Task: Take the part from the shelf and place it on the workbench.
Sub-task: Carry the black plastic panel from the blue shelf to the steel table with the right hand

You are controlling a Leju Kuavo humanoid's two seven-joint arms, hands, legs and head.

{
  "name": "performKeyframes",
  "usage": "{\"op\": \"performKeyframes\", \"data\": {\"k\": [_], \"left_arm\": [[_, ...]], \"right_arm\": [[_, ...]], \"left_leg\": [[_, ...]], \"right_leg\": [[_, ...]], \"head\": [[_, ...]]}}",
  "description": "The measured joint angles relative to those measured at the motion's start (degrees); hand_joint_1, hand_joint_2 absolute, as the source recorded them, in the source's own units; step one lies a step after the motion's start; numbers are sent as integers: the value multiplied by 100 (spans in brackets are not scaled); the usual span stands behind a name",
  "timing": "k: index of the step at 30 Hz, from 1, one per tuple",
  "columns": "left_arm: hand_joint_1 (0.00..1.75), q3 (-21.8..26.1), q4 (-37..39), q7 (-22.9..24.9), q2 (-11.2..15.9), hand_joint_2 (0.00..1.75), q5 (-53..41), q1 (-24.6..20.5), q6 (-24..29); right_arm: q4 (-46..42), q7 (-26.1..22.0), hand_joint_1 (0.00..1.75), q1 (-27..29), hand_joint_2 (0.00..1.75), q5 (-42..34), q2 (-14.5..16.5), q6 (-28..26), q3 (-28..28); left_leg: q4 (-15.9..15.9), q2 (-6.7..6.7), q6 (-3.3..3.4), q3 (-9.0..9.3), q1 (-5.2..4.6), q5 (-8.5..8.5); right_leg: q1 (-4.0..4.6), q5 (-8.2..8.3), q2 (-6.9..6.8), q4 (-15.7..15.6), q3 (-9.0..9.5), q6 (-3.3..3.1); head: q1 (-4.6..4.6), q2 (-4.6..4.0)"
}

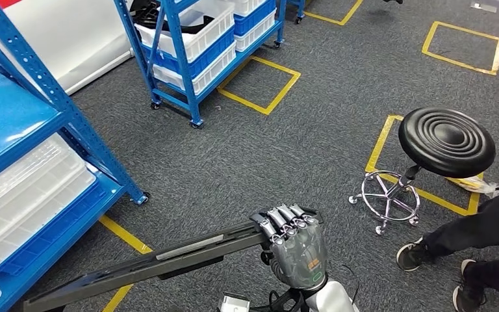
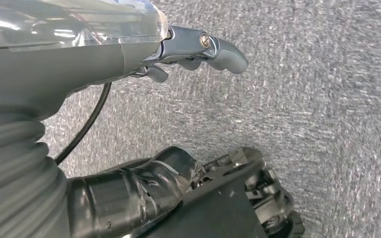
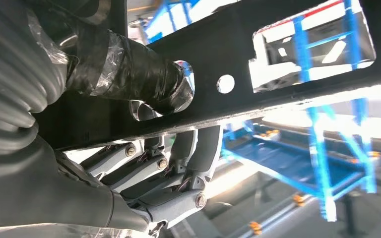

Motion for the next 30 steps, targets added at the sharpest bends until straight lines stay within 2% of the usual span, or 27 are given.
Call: {"op": "performKeyframes", "data": {"k": [1,3,5,6,7,8,9,10,11,12,14,16,17,18,20,21,22,23,24,25,27,29,30], "left_arm": [[0,0,0,0,-1,175,1,-10,0],[0,0,0,-2,-3,175,1,-21,0],[0,0,0,-4,-4,175,1,-12,0],[0,0,0,-4,-4,175,2,-2,0],[0,0,0,-4,-4,175,3,7,0],[0,0,0,-4,-3,175,5,14,0],[0,0,0,-4,-2,175,7,16,0],[0,0,0,-4,-1,175,9,16,1],[0,1,0,-3,2,175,12,16,1],[0,1,0,-3,3,175,13,14,2],[0,2,0,-1,5,175,13,-4,2],[0,3,0,0,2,175,15,-28,2],[0,3,0,0,1,175,16,-34,2],[0,4,0,-1,-2,175,16,-35,2],[0,4,0,-3,-3,175,14,-32,1],[0,4,0,-4,-3,175,14,-25,1],[0,4,0,-2,-2,175,14,-17,0],[0,4,0,-1,0,175,15,-11,0],[0,4,0,1,1,175,15,-10,0],[0,4,0,2,2,175,16,-14,0],[0,4,0,2,1,175,15,-24,-1],[0,4,0,2,1,175,14,-31,-2],[0,5,0,2,1,175,14,-36,-2]], "right_arm": [[-11,0,175,11,175,1,4,-1,-16],[-36,0,175,21,175,1,16,-1,-41],[-49,-1,175,28,175,4,31,1,-52],[-47,-2,175,33,175,8,37,1,-53],[-45,-2,175,40,175,13,38,1,-55],[-44,-2,175,43,175,19,39,1,-57],[-42,-2,175,45,175,25,39,1,-59],[-42,-2,175,45,175,28,42,1,-60],[-41,-2,175,44,175,32,44,1,-61],[-40,-2,175,43,175,34,47,1,-62],[-40,-1,175,42,175,37,55,1,-67],[-41,-1,175,48,175,37,58,1,-75],[-42,-1,175,52,175,35,57,1,-81],[-42,-1,175,50,175,34,57,1,-86],[-40,4,175,45,175,33,56,1,-91],[-38,9,175,44,175,33,55,1,-91],[-33,14,175,46,175,33,54,1,-91],[-29,19,175,48,175,33,52,1,-91],[-26,21,175,49,175,33,51,1,-91],[-25,22,175,49,175,33,51,1,-91],[-25,22,175,45,175,33,52,1,-91],[-26,28,175,39,175,33,52,1,-92],[-27,33,175,39,175,33,52,1,-92]], "left_leg": [[7,-1,-29,15,13,-27],[235,-196,-66,-54,42,-214],[919,-455,-67,-371,53,-575],[1319,-500,-64,-574,51,-727],[1607,-518,-58,-736,49,-782],[1688,-527,-47,-808,49,-716],[1535,-541,-28,-772,49,-540],[1196,-588,-4,-650,49,-294],[816,-708,23,-501,49,-95],[477,-825,39,-370,51,34],[177,-980,54,-248,39,84],[119,-892,83,-221,40,104],[82,-830,113,-202,48,125],[42,-760,147,-183,57,147],[-1,-615,189,-160,50,166],[0,-538,198,-160,42,163],[5,-461,200,-161,37,155],[11,-381,200,-159,34,144],[18,-309,194,-156,34,131],[29,-244,182,-148,36,115],[54,-134,134,-126,23,73],[66,-43,72,-105,-2,41],[65,3,45,-92,-15,33]], "right_leg": [[-3,6,57,-16,11,-38],[-25,23,172,-50,44,-123],[-23,27,290,-58,60,-181],[-10,25,358,-55,61,-197],[5,23,438,-51,65,-203],[18,21,522,-44,70,-207],[26,18,607,-36,79,-208],[29,12,690,-24,87,-206],[28,5,762,-11,87,-199],[27,-2,829,11,75,-183],[8,6,939,31,28,-127],[-11,26,1036,22,-3,-58],[-9,-2,995,53,-19,-29],[-2,-85,885,170,-74,-6],[-2,-387,563,713,-328,36],[-15,-540,459,1061,-502,56],[-31,-624,405,1334,-642,75],[-49,-605,373,1439,-698,90],[-64,-493,346,1345,-654,100],[-76,-311,305,1065,-509,104],[-49,-43,89,355,-146,83],[9,3,-43,29,7,22],[34,2,-18,21,2,-14]], "head": [[1,0],[2,0],[0,0],[-1,0],[-1,0],[-1,0],[-1,0],[-2,0],[1,0],[1,0],[3,0],[2,0],[4,0],[12,0],[27,0],[32,0],[32,0],[32,0],[32,0],[32,0],[33,0],[29,0],[27,0]]}}
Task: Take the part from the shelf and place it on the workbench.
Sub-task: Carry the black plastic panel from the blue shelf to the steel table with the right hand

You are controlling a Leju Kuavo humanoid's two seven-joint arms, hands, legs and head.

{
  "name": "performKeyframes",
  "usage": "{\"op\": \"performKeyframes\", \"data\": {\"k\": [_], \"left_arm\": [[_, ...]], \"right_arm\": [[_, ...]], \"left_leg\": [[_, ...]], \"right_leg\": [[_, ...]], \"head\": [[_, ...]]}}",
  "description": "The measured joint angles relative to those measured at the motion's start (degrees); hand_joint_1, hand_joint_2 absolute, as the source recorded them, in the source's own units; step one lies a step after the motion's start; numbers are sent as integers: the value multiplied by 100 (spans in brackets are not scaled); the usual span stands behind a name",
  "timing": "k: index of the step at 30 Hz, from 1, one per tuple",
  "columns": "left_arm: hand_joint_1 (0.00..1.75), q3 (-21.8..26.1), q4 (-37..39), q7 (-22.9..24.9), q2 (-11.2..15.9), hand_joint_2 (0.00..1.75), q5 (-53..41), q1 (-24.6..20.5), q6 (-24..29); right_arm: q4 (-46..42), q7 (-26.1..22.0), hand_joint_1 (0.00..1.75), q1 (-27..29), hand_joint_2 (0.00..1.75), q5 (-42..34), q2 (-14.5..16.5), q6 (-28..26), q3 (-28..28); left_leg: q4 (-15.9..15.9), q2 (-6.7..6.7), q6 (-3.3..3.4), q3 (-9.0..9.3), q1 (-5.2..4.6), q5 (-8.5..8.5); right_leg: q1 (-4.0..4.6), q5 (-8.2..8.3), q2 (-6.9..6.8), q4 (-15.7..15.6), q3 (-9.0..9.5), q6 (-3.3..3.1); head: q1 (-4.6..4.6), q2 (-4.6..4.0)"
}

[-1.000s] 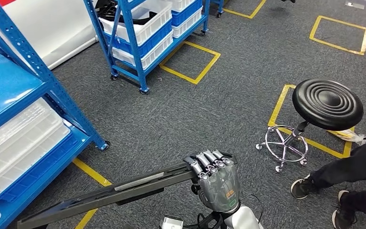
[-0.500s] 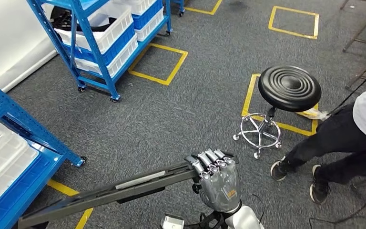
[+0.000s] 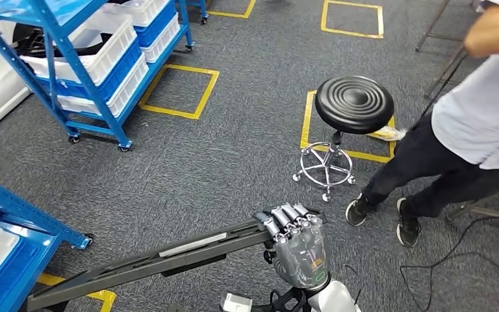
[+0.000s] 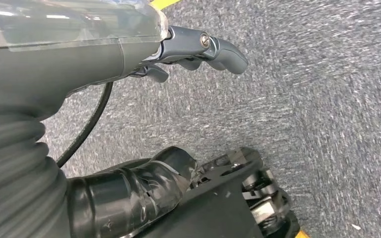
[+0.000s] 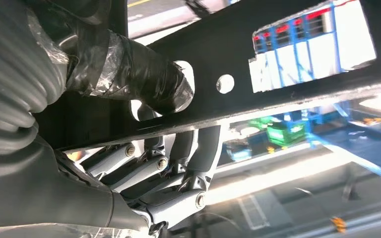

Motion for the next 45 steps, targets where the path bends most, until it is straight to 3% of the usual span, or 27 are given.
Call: {"op": "performKeyframes", "data": {"k": [2,4,6,7,8,9,11,13,15,17,19,21,23,24,25,26,28,30,32,34,36,38,39,40,42,44,45], "left_arm": [[0,1,0,0,0,175,-1,-18,0],[0,0,0,-1,0,175,-8,-31,0],[0,0,0,-1,0,175,-16,-22,0],[0,0,0,1,0,175,-17,-9,-1],[0,0,0,3,0,175,-20,3,-1],[0,0,0,4,1,175,-22,10,-2],[0,0,0,8,3,175,-27,10,-2],[0,1,0,13,7,175,-30,5,-2],[0,0,0,21,9,175,-33,-1,-2],[0,1,0,29,5,175,-33,-9,-2],[0,2,0,32,0,175,-32,-13,-2],[0,2,0,31,0,175,-33,-5,-2],[0,2,0,32,2,175,-33,17,-2],[0,3,0,33,3,175,-33,24,-2],[0,3,0,33,4,175,-33,23,-2],[0,3,0,32,4,175,-33,19,-2],[0,2,0,25,2,175,-30,15,-2],[0,3,0,10,2,175,-19,17,-2],[0,4,0,-4,3,175,2,18,-1],[0,6,0,-17,5,175,20,20,2],[0,14,0,-27,7,175,32,37,4],[0,30,0,-41,7,175,51,70,5],[0,38,0,-52,7,175,65,84,7],[0,48,0,-61,8,175,80,92,11],[0,73,0,-72,11,175,101,94,20],[0,109,0,-69,13,175,117,96,27],[0,122,0,-68,13,175,125,97,28]], "right_arm": [[-2,11,175,1,175,0,1,0,-1],[-3,19,175,-7,175,0,2,0,-1],[3,23,175,-16,175,-1,3,1,-1],[19,26,175,-16,175,-3,3,1,-1],[39,31,175,-16,175,-4,3,2,-1],[63,41,175,-16,175,-6,2,2,-1],[107,82,175,-18,175,1,2,2,4],[131,140,175,-24,175,17,2,2,9],[138,186,175,-26,175,27,2,2,10],[137,213,175,-18,175,28,-1,1,9],[137,220,175,-16,175,29,-9,0,8],[138,221,175,-20,175,29,-17,0,8],[141,223,175,-14,175,29,-30,0,8],[143,224,175,-10,175,29,-38,0,8],[144,223,175,-7,175,30,-45,0,8],[143,219,175,-2,175,30,-49,0,8],[136,195,175,9,175,29,-50,0,7],[108,138,175,40,175,27,-49,0,-12],[57,51,175,122,175,27,-45,-1,-73],[-21,-64,175,233,175,33,-23,-2,-183],[-113,-181,175,321,175,41,24,-2,-312],[-205,-271,175,424,175,44,72,-2,-454],[-248,-308,175,489,175,44,87,-2,-526],[-299,-353,175,558,175,44,103,-2,-615],[-422,-480,175,698,175,26,152,-2,-817],[-580,-661,175,849,175,-34,242,-2,-1077],[-654,-750,175,925,175,-73,293,-2,-1208]], "left_leg": [[15,22,-58,31,18,-41],[295,-210,-103,-71,45,-245],[975,-465,-112,-392,55,-593],[1319,-504,-110,-564,55,-717],[1527,-519,-104,-679,55,-742],[1541,-528,-94,-705,55,-662],[981,-627,-57,-483,56,-263],[343,-898,-15,-212,62,-11],[134,-1026,17,-121,46,3],[73,-900,75,-95,53,42],[-6,-750,153,-67,76,91],[-39,-596,195,-55,63,106],[-36,-427,202,-54,52,95],[-35,-346,201,-51,51,85],[-34,-271,195,-42,50,73],[-33,-204,183,-25,50,58],[-27,-98,139,15,33,20],[-25,-1,82,44,7,-10],[-35,87,24,72,0,-41],[125,-71,-30,38,14,-188],[686,-372,-58,-196,33,-514],[1435,-502,-74,-567,38,-810],[1629,-519,-81,-682,40,-817],[1657,-528,-85,-723,44,-734],[1044,-592,-86,-488,68,-298],[382,-814,-69,-205,96,-36],[229,-896,-47,-142,99,-5]], "right_leg": [[-12,18,130,-22,6,-69],[-39,45,244,-57,27,-146],[-37,55,362,-63,29,-194],[-27,55,433,-60,28,-205],[-18,56,512,-55,28,-208],[-11,56,591,-46,28,-208],[-10,52,747,-15,27,-201],[-10,43,877,33,-5,-167],[-32,57,993,50,-53,-100],[-45,82,1070,36,-82,-26],[-22,-53,838,223,-178,38],[-29,-386,500,820,-457,96],[-63,-604,397,1424,-750,145],[-79,-570,379,1491,-783,160],[-90,-438,352,1340,-703,168],[-95,-240,290,994,-517,164],[-49,24,2,240,-120,107],[17,52,-159,-54,14,22],[18,63,-37,-74,13,-49],[-22,89,97,-125,45,-116],[-45,105,231,-148,61,-167],[-45,102,386,-129,57,-191],[-45,97,471,-116,57,-194],[-48,92,559,-100,58,-192],[-63,71,725,-54,58,-162],[-65,38,861,21,20,-100],[-62,31,910,52,-7,-63]], "head": [[-1,0],[-3,0],[-7,0],[-8,0],[-8,0],[-8,0],[-8,0],[-7,0],[-5,0],[-7,0],[8,0],[27,0],[31,0],[31,0],[32,0],[32,0],[32,0],[30,0],[28,0],[25,0],[17,0],[10,0],[10,0],[10,0],[10,0],[11,0],[13,0]]}}
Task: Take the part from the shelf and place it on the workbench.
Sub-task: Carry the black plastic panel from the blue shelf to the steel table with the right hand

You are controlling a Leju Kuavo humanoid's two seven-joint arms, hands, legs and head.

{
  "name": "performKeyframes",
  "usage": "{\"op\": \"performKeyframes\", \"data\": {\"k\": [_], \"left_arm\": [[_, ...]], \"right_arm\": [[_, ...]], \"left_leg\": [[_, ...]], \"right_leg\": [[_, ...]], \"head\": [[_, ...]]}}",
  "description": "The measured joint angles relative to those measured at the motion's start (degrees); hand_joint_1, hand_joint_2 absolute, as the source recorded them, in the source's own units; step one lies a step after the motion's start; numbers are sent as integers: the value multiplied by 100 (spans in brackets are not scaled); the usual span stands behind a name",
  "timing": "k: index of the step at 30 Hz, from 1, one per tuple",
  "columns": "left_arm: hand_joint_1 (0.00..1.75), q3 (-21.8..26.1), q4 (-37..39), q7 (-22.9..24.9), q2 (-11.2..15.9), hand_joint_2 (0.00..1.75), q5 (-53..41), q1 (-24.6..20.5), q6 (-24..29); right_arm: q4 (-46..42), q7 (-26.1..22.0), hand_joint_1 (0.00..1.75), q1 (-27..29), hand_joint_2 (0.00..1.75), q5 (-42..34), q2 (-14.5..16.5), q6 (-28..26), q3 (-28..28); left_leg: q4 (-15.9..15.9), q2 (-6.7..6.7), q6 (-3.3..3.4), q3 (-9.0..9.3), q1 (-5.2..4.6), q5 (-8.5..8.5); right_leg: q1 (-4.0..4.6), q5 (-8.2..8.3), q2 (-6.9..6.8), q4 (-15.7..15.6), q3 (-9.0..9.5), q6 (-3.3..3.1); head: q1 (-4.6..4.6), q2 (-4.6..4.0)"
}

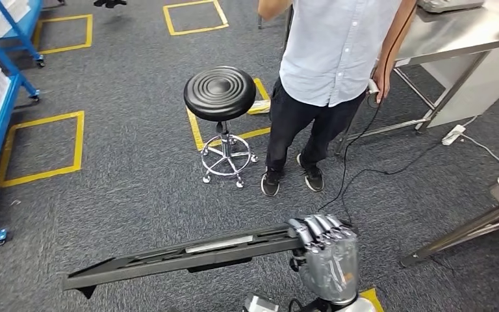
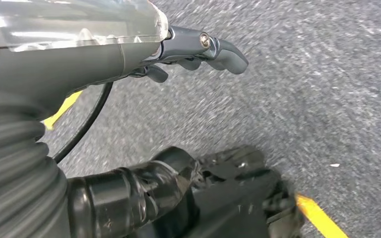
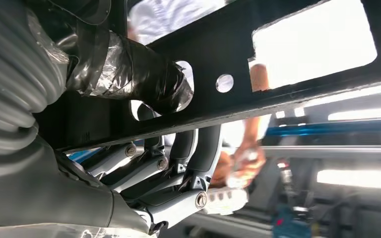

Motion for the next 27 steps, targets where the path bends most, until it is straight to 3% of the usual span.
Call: {"op": "performKeyframes", "data": {"k": [1,3,5,7,9,10,11,12,14,16,18,19,20,22,24,25,26,27], "left_arm": [[0,10,0,1,0,175,8,-1,0],[0,18,0,1,-1,175,16,0,1],[0,23,0,0,-1,175,20,1,5],[0,35,0,-4,0,175,22,5,7],[0,55,0,-8,2,175,25,20,7],[0,65,0,-9,4,175,26,25,7],[0,73,0,-9,5,175,27,25,4],[0,81,0,-7,5,175,27,21,-3],[0,94,0,4,-2,175,28,15,-20],[0,107,0,18,-7,175,29,10,-30],[0,118,0,28,-9,175,30,-2,-31],[0,122,0,31,-10,175,30,-7,-31],[0,128,0,32,-12,175,30,-9,-31],[0,145,0,29,-10,175,31,2,-36],[0,157,0,13,-7,175,37,22,-60],[0,160,0,-4,-4,175,45,26,-82],[0,162,0,-24,-1,175,54,26,-104],[0,165,0,-43,3,175,64,25,-124]], "right_arm": [[-74,-93,175,72,175,-48,51,0,-143],[-195,-275,175,209,175,-144,141,0,-401],[-298,-463,175,323,175,-239,235,0,-652],[-380,-636,175,395,175,-330,352,0,-895],[-441,-768,175,462,175,-424,464,0,-1119],[-470,-816,175,500,175,-469,508,0,-1220],[-502,-860,175,533,175,-511,549,0,-1318],[-537,-900,175,557,175,-547,589,0,-1403],[-611,-974,175,579,175,-603,670,0,-1539],[-678,-1020,175,589,175,-641,742,0,-1646],[-729,-1030,175,615,175,-657,792,0,-1750],[-751,-1036,175,631,175,-663,813,-2,-1796],[-769,-1049,175,643,175,-669,836,-3,-1836],[-789,-1111,175,652,175,-701,902,-7,-1902],[-795,-1195,175,662,175,-755,967,-7,-1982],[-801,-1236,175,675,175,-790,991,-7,-2034],[-813,-1274,175,689,175,-824,1009,-7,-2087],[-831,-1310,175,704,175,-860,1026,-7,-2143]], "left_leg": [[-33,-34,32,11,-11,-20],[-57,72,115,13,-25,18],[-97,195,193,19,-21,53],[-113,332,239,11,-35,63],[-112,487,260,0,-54,54],[-111,561,264,-1,-62,49],[-111,635,266,4,-70,42],[-112,704,264,15,-78,33],[-114,830,239,50,-97,9],[-123,943,191,78,-106,-13],[-145,1043,131,115,-110,-30],[-122,980,97,124,-107,-63],[-25,849,63,97,-101,-140],[498,503,9,-133,-82,-441],[1156,388,-23,-460,-77,-700],[1308,380,-33,-551,-77,-692],[1249,374,-38,-546,-75,-570],[987,339,-38,-449,-69,-357]], "right_leg": [[-2,4,44,11,-24,36],[-20,23,93,8,-51,106],[-18,-99,-128,180,-133,160],[-8,-439,-435,756,-394,193],[-15,-704,-518,1379,-680,204],[-18,-697,-528,1472,-712,199],[-16,-584,-544,1342,-628,183],[-5,-407,-595,1021,-442,152],[67,-164,-892,263,-29,55],[146,-137,-1078,-61,124,-17],[142,-108,-946,-105,127,-53],[115,-82,-871,-147,147,-72],[85,-53,-796,-189,168,-96],[49,-21,-656,-232,192,-131],[43,-22,-501,-220,190,-149],[40,-28,-416,-208,191,-148],[33,-37,-328,-190,193,-140],[24,-52,-237,-165,195,-125]], "head": [[0,0],[0,0],[7,0],[13,0],[12,0],[12,0],[12,0],[12,0],[10,0],[8,0],[7,0],[5,0],[4,0],[1,-1],[-1,-1],[0,-1],[-1,0],[-1,0]]}}
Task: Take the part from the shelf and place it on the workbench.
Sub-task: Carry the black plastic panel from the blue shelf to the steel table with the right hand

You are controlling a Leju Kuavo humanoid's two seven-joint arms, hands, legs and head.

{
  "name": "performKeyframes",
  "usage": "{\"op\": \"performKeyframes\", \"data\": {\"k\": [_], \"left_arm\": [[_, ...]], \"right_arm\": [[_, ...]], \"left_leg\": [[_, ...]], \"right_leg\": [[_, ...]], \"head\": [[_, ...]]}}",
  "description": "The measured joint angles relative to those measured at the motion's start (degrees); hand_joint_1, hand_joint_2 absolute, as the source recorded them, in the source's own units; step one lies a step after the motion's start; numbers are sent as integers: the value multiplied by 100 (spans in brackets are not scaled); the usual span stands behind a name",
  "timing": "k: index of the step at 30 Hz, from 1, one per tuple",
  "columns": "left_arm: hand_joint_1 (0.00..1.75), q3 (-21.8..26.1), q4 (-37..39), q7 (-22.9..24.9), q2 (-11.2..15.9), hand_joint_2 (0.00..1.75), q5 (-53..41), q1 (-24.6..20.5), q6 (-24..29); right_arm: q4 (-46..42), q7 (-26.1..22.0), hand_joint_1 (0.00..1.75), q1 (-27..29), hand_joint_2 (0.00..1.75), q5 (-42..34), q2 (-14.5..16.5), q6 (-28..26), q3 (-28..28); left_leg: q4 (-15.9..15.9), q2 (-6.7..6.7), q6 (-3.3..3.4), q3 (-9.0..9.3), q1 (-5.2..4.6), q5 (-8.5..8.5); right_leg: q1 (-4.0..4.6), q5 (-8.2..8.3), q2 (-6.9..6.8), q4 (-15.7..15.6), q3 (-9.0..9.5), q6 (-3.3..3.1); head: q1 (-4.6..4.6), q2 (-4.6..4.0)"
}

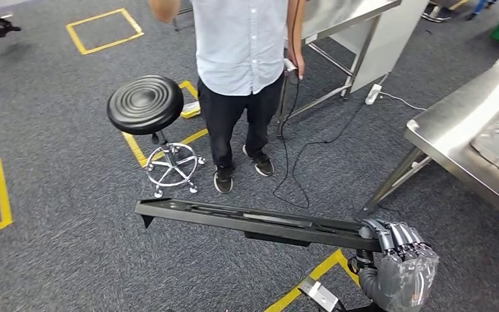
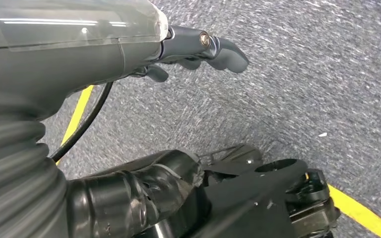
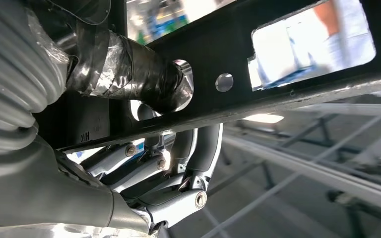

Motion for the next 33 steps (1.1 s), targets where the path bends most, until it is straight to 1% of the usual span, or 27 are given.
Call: {"op": "performKeyframes", "data": {"k": [1,2,3,4,5,6,7,9,11,12,13,14,15,16,17,19,20,22,24,26,27,28,29,30,31,32,33], "left_arm": [[0,2,0,-15,2,175,7,-1,-17],[0,7,0,-26,5,175,11,6,-34],[0,13,0,-34,8,175,15,11,-54],[0,18,0,-40,10,175,17,11,-74],[0,22,0,-45,11,175,18,10,-91],[0,23,0,-48,12,175,19,4,-100],[0,23,0,-50,14,175,19,-1,-103],[0,23,0,-61,15,175,18,-2,-104],[0,25,0,-74,16,175,17,6,-107],[0,26,0,-77,19,175,16,13,-108],[0,27,0,-79,23,175,16,19,-108],[0,27,0,-81,27,175,16,22,-108],[0,28,0,-84,30,175,16,20,-108],[0,28,0,-88,31,175,16,17,-108],[0,28,0,-94,31,175,16,14,-108],[0,28,0,-105,31,175,16,8,-112],[0,28,0,-109,32,175,16,3,-114],[0,29,0,-115,33,175,16,-14,-120],[0,29,0,-124,34,175,16,-27,-133],[0,30,0,-131,35,175,16,-23,-152],[0,31,0,-131,36,175,16,-15,-159],[0,32,0,-131,36,175,16,-5,-167],[0,33,0,-132,37,175,16,4,-174],[0,34,0,-134,38,175,15,11,-183],[0,34,0,-137,40,175,15,15,-190],[0,35,0,-140,43,175,14,19,-194],[0,36,0,-143,45,175,14,21,-195]], "right_arm": [[-22,-32,175,11,175,-33,17,0,-48],[-45,-60,175,15,175,-66,36,0,-90],[-68,-85,175,19,175,-94,54,0,-126],[-91,-106,175,27,175,-117,68,0,-157],[-118,-125,175,39,175,-139,80,0,-194],[-145,-142,175,57,175,-155,86,0,-228],[-171,-156,175,77,175,-167,90,0,-263],[-214,-177,175,99,175,-179,91,0,-323],[-234,-183,175,101,175,-183,93,0,-358],[-237,-181,175,104,175,-182,95,0,-370],[-237,-176,175,110,175,-178,94,0,-382],[-237,-169,175,116,175,-172,94,0,-396],[-237,-160,175,121,175,-164,93,0,-410],[-237,-149,175,124,175,-156,93,0,-421],[-237,-135,175,124,175,-147,93,0,-431],[-240,-99,175,122,175,-135,93,0,-441],[-243,-84,175,123,175,-132,92,0,-449],[-251,-63,175,138,175,-129,91,0,-471],[-261,-48,175,152,175,-118,90,-3,-495],[-267,-26,175,158,175,-101,89,-7,-504],[-266,-14,175,158,175,-93,88,-7,-505],[-266,-1,175,161,175,-86,87,-6,-506],[-266,13,175,164,175,-82,85,-5,-506],[-266,27,175,168,175,-78,80,-5,-508],[-266,39,175,171,175,-76,76,-5,-509],[-266,46,175,174,175,-76,72,-6,-510],[-266,51,175,172,175,-76,70,-6,-512]], "left_leg": [[-352,-81,2,139,12,218],[-686,-231,8,274,27,361],[-915,-365,23,371,42,431],[-1017,-456,42,412,46,428],[-1055,-487,72,431,39,402],[-1076,-433,110,444,36,409],[-1111,-366,149,460,35,425],[-1172,-222,228,497,51,450],[-1194,-62,276,514,45,441],[-1193,26,285,516,40,429],[-1193,112,286,521,36,417],[-1193,194,283,531,35,403],[-1193,267,275,550,35,387],[-1193,330,262,577,35,367],[-1193,385,242,608,27,344],[-1192,483,185,659,1,299],[-1199,533,154,678,-12,283],[-1220,614,97,727,-18,253],[-1037,411,47,693,-8,99],[-418,112,24,419,3,-239],[-32,57,20,223,5,-399],[262,39,16,58,5,-476],[370,33,15,-28,5,-433],[265,27,20,-17,6,-279],[-47,-13,29,89,10,-39],[-424,-128,45,234,19,177],[-762,-273,58,363,32,320]], "right_leg": [[-10,-19,78,29,-1,19],[-9,-41,152,73,-18,46],[-11,-55,221,107,-46,74],[-19,-59,278,130,-78,105],[-26,-53,344,137,-106,144],[-40,-40,406,121,-120,181],[-48,-41,397,125,-126,213],[-31,-180,149,350,-232,271],[-29,-501,-179,992,-555,320],[-41,-634,-246,1347,-746,340],[-55,-684,-279,1582,-879,354],[-65,-632,-300,1628,-914,361],[-71,-481,-326,1451,-828,358],[-67,-275,-389,1097,-643,342],[-45,-117,-522,698,-432,314],[18,28,-726,163,-161,241],[46,8,-759,89,-133,211],[34,14,-635,52,-127,154],[-15,40,-510,-19,-72,83],[-35,49,-388,-52,-38,31],[-30,45,-321,-47,-37,17],[-27,39,-242,-40,-35,11],[-24,31,-155,-29,-31,10],[-24,20,-67,-13,-23,15],[-25,4,20,6,-13,27],[-30,-15,98,30,-9,45],[-24,-36,167,67,-20,70]], "head": [[1,0],[1,0],[2,0],[2,0],[2,0],[3,0],[3,0],[15,0],[26,0],[24,0],[25,0],[24,0],[24,0],[24,0],[24,0],[22,0],[20,0],[18,0],[14,0],[6,0],[2,0],[2,0],[2,0],[2,0],[2,0],[3,0],[4,0]]}}
